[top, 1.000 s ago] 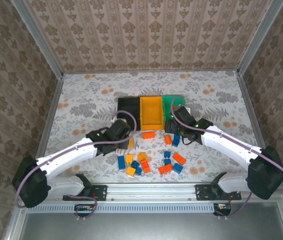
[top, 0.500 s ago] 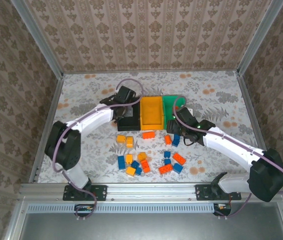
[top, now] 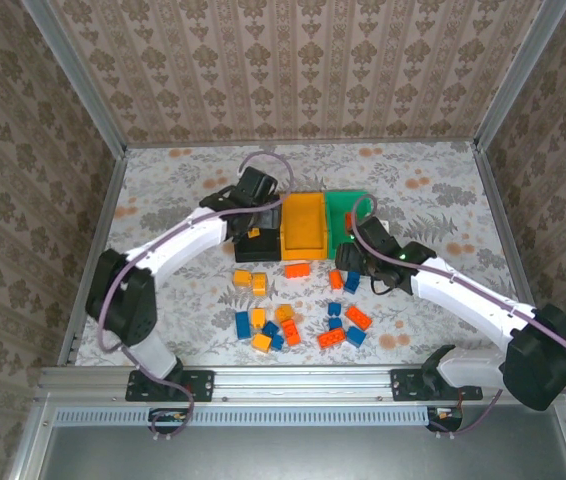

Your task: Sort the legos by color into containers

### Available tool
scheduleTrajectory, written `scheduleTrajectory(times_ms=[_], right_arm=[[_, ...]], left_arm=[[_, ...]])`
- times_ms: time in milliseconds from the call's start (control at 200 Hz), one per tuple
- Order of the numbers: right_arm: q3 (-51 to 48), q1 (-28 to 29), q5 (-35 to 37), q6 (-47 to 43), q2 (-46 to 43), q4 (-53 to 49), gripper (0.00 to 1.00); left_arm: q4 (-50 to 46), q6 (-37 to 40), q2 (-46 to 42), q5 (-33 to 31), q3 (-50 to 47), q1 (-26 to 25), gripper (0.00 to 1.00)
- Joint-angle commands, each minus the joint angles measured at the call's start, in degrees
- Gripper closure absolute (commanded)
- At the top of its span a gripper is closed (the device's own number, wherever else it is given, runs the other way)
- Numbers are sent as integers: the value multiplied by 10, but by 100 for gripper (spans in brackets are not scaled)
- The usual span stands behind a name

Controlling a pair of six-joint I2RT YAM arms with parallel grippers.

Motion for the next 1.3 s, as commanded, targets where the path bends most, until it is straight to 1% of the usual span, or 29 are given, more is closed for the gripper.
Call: scheduleTrajectory(times_ms=[0,25,145,245,380,430,500,540,650,700,725,800,820,925,1020,1115,1295], right_arm=[[-21,-3,-29,14,-14,-55,21],[-27,-3,-36,16,-14,-58,22],[-52,0,-68,25,-10,-72,22],[-84,14,-83,31,-8,-41,22],[-97,16,-65,76,10,-8,23],[-104,16,-64,95,12,38,23],[-107,17,-53,118,21,72,24],[-100,17,-46,121,35,74,24],[-60,17,-27,123,81,32,25],[-57,16,-19,129,83,28,25],[-60,17,-14,136,97,29,26],[-81,16,-1,159,91,57,26],[-88,16,3,167,71,66,26],[-113,11,13,208,47,97,26],[-107,1,7,215,57,98,27],[-85,-8,-2,208,90,76,28],[-83,-16,-43,194,137,99,31]], left_arm=[[14,-7,-91,20,-43,-29,2],[16,-11,-109,22,-56,-37,0],[25,-31,-184,24,-127,-80,0],[30,-53,-230,17,-185,-111,0],[40,-91,-283,10,-256,-132,0],[48,-98,-299,10,-279,-135,0],[50,-110,-316,7,-302,-136,0],[47,-112,-323,5,-309,-137,0],[23,-114,-339,-9,-314,-137,0],[18,-113,-349,-11,-317,-136,0],[18,-112,-353,-12,-320,-136,0],[22,-110,-368,-13,-327,-136,0],[23,-110,-371,-13,-329,-136,0],[31,-111,-376,-11,-335,-136,0],[36,-108,-372,-7,-338,-135,0],[36,-108,-369,-5,-339,-135,0],[40,-107,-376,-2,-346,-133,0]])
